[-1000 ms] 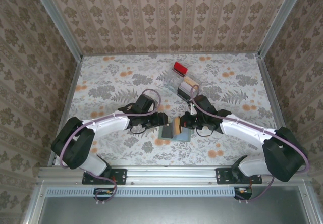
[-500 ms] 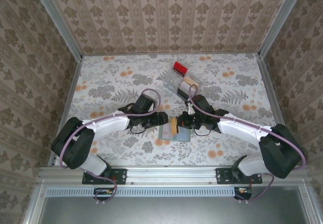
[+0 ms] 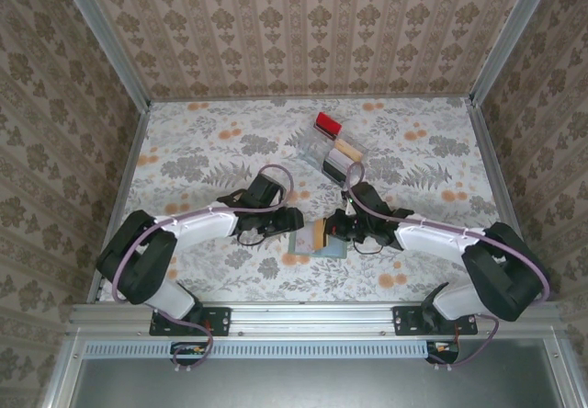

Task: Put the credit cards into the card holder
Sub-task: Insert the credit card into the card slot.

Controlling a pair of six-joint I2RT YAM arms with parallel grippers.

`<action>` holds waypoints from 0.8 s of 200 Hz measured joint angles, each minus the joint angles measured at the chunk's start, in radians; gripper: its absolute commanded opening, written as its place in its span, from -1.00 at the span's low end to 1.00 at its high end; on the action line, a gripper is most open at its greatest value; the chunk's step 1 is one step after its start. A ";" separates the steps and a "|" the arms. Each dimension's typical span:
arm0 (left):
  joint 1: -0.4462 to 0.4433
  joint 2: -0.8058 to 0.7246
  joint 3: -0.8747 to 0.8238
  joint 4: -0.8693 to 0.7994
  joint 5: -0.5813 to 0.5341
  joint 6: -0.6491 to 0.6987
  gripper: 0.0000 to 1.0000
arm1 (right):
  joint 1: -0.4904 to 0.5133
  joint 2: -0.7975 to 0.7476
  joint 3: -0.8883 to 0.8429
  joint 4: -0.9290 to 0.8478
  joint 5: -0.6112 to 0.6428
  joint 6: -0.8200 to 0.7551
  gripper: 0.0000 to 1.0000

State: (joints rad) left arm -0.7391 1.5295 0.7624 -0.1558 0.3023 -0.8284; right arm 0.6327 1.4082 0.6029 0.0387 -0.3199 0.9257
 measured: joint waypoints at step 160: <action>0.000 0.044 -0.017 -0.001 0.006 0.011 -0.32 | 0.023 0.135 -0.076 0.298 -0.022 0.093 -0.86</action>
State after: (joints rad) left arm -0.7391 1.5738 0.7456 -0.1570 0.3088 -0.8169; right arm 0.6556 1.5433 0.5266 0.3363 -0.3416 1.0183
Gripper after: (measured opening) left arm 0.339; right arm 0.058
